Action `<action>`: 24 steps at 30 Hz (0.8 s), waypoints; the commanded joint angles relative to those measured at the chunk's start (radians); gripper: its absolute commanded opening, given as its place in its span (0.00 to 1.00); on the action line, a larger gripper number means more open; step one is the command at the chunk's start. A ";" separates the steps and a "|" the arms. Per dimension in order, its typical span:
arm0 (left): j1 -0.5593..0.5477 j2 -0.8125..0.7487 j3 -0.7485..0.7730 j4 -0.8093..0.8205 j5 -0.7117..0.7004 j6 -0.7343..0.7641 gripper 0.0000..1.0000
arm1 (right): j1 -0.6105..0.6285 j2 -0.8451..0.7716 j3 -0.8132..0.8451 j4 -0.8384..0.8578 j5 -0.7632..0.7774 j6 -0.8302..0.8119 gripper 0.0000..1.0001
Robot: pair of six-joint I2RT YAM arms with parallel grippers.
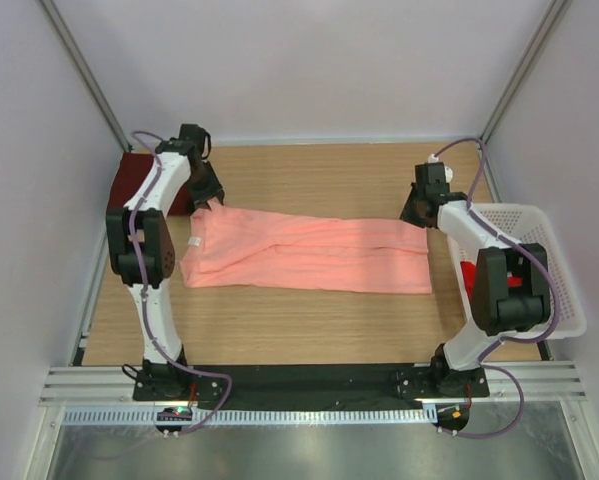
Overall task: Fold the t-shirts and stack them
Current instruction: Fold the tshirt
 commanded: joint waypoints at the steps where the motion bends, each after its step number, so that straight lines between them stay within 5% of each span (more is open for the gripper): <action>1: -0.013 -0.137 -0.004 -0.034 0.023 0.036 0.39 | -0.001 -0.027 -0.012 -0.038 -0.017 0.034 0.22; 17: -0.016 -0.429 -0.415 0.013 -0.055 0.073 0.43 | -0.004 0.088 -0.094 0.014 0.160 0.003 0.20; 24: -0.075 -0.539 -0.501 0.044 0.074 0.204 0.47 | 0.048 -0.065 -0.043 -0.044 0.109 0.034 0.26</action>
